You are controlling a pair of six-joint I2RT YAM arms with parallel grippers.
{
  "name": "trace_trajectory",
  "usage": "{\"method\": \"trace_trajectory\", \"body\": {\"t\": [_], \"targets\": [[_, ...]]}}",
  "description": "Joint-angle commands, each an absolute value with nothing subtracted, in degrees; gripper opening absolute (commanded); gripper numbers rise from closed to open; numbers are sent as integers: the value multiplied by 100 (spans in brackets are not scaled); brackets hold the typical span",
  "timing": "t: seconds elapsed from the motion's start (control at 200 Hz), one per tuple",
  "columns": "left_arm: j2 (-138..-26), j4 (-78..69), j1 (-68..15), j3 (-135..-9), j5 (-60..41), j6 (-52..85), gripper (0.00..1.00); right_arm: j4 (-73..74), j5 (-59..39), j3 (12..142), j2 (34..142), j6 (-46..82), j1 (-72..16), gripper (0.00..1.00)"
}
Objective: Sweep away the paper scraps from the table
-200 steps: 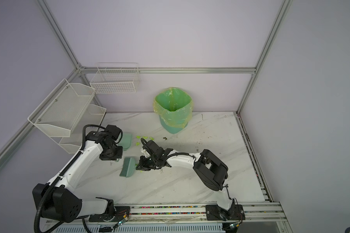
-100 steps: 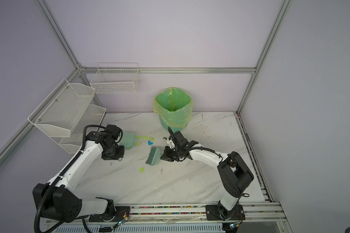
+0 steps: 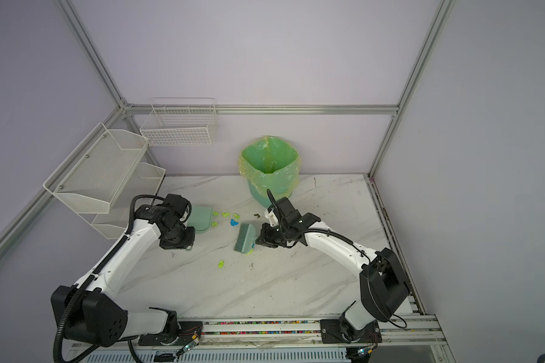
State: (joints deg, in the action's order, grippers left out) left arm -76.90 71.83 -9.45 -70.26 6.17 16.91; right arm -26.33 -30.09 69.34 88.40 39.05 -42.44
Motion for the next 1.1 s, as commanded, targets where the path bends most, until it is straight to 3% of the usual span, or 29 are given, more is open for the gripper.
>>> {"method": "trace_trajectory", "body": {"t": [0.0,0.175,0.49,0.86,1.095], "targets": [[-7559,7080,-959,-6847,626,1644,0,-2576,-2910,7248,8979,4098,-4752,0],[-7594,7088,-958,-6847,677,1663,0,-1899,-3017,7186,9428,4424,-5354,0],[-7590,7067,-975,-6776,608,1680,0,-1793,-3300,6873,9895,4249,-5224,0],[-7558,7066,-1241,-6741,589,1744,0,-2994,-3110,6108,8522,3663,-3973,0],[-7734,7090,-1785,-6711,468,1909,0,-3395,-3115,6915,8174,3569,-3871,0]]}}
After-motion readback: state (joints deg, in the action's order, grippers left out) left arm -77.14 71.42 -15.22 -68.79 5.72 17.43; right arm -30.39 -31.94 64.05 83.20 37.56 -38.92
